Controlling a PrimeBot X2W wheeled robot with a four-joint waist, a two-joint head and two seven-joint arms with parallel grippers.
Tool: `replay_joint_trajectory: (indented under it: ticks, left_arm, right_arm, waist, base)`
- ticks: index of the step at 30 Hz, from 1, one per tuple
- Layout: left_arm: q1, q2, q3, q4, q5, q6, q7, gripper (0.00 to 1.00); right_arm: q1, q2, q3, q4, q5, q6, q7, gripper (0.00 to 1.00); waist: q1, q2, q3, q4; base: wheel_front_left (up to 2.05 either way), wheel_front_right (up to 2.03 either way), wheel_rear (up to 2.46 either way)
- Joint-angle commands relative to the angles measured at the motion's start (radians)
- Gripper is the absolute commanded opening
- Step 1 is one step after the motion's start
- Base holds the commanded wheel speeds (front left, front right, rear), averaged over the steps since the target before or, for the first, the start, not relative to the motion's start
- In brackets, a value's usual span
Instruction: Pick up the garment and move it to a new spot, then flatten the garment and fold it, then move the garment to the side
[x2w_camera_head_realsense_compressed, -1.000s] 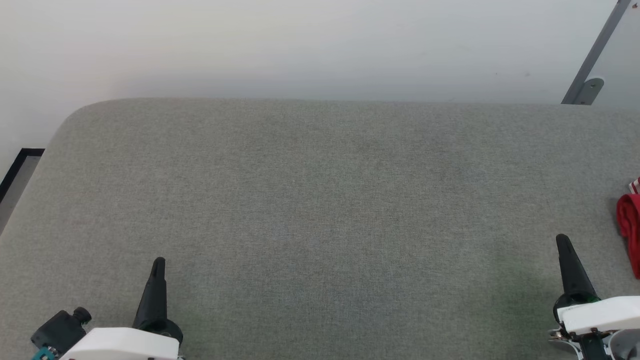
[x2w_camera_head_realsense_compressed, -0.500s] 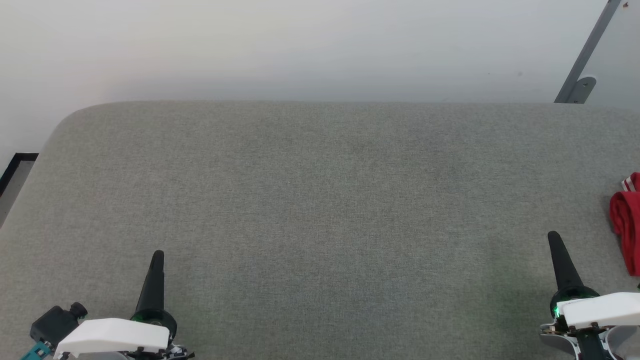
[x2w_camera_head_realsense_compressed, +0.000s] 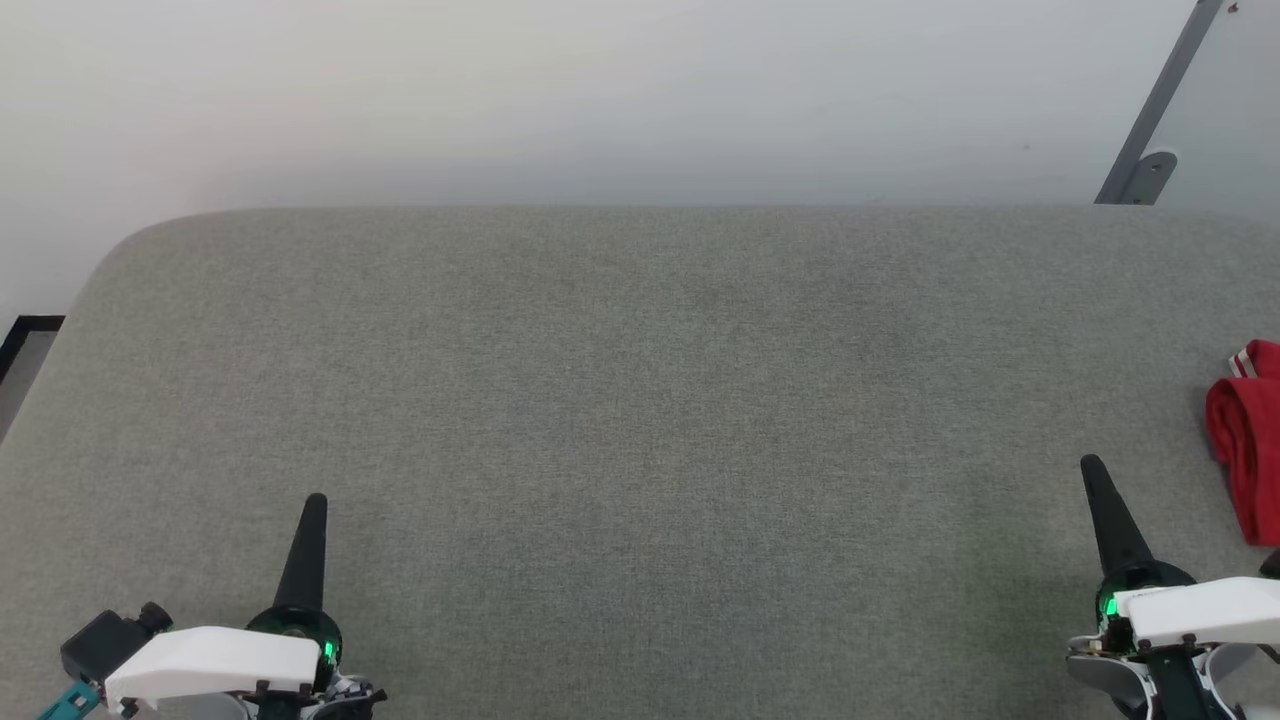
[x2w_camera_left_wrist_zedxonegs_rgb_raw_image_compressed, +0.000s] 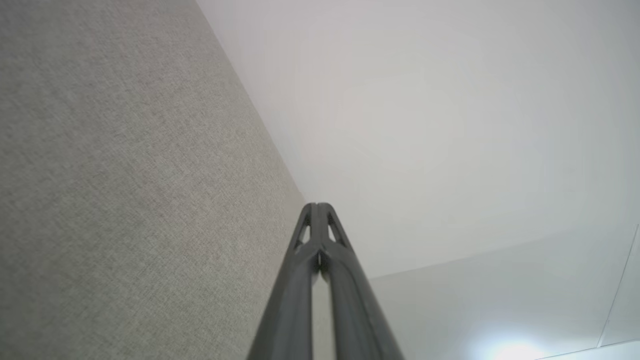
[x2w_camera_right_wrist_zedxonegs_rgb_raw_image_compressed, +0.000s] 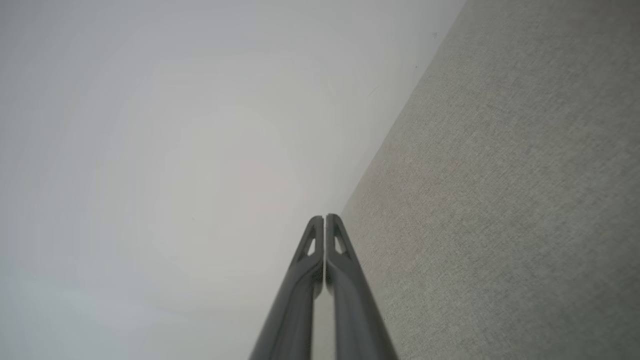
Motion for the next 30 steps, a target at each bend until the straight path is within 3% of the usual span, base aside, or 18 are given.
replay_joint_trajectory:
  ticks: [1, 30]
  left_arm:
    - [-0.026, 0.001, 0.006, -0.002, -0.028, -0.004, 0.008, 0.00]
    - [-0.069, -0.010, 0.030, 0.038, -0.252, -0.005, 0.074, 0.00]
  right_arm:
    - [-0.019, 0.003, 0.001, -0.001, 0.026, 0.000, 0.007, 0.00]
    - [-0.047, 0.033, 0.010, 0.028, 0.221, 0.000, 0.049, 0.00]
  waist:
    - [0.0000, 0.0000, 0.000, -0.002]
    - [0.0000, 0.0000, -0.007, -0.030]
  base:
    - [0.00, 0.00, 0.00]
    - [0.00, 0.00, 0.00]
